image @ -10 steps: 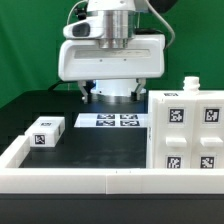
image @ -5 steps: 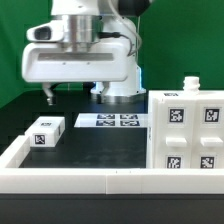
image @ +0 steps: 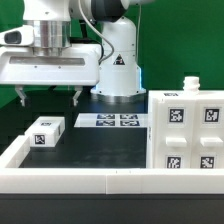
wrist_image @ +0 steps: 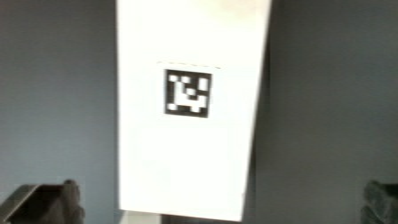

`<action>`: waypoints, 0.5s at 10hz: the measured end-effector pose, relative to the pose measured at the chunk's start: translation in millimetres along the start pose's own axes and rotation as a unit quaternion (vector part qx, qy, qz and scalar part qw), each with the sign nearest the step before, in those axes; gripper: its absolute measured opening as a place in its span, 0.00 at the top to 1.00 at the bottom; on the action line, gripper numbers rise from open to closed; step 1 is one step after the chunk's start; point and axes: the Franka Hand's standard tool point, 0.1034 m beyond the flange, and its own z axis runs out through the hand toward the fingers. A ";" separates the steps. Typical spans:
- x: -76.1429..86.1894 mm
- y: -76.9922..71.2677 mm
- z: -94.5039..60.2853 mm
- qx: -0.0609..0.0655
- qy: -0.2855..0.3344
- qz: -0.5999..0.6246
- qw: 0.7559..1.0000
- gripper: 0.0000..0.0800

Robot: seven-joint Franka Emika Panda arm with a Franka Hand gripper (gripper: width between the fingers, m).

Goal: Assemble cabinet

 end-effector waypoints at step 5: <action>-8.7 3.5 25.3 -0.008 -0.005 -0.019 1.000 0.00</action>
Offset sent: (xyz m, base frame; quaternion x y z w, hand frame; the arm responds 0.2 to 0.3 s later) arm -0.0024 0.0014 -0.0095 0.0033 0.0053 0.0099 0.9999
